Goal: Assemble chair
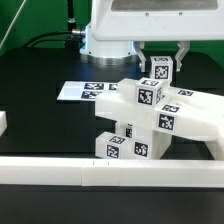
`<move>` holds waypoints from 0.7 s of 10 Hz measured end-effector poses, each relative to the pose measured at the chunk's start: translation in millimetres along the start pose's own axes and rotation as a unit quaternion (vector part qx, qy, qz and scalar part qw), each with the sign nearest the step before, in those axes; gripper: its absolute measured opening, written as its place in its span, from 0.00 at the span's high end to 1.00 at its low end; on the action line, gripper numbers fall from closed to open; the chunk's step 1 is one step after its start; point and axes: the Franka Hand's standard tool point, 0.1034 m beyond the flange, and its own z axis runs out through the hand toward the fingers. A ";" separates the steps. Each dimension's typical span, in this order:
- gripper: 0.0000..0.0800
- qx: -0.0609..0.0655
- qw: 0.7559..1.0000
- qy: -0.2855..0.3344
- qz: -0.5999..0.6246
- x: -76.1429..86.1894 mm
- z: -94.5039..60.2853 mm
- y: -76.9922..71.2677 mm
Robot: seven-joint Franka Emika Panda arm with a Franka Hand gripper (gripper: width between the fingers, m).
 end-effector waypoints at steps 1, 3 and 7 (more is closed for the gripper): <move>0.65 0.000 1.000 -0.001 -0.001 -0.4 0.0 -1.4; 0.65 0.002 1.000 0.001 -0.003 -0.3 -2.1 -5.0; 0.65 -0.005 1.000 0.009 -0.003 -1.0 9.1 1.6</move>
Offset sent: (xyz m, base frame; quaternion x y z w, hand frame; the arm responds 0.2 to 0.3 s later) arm -0.0083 0.0023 0.0013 -0.0003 0.0069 -0.0104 0.9999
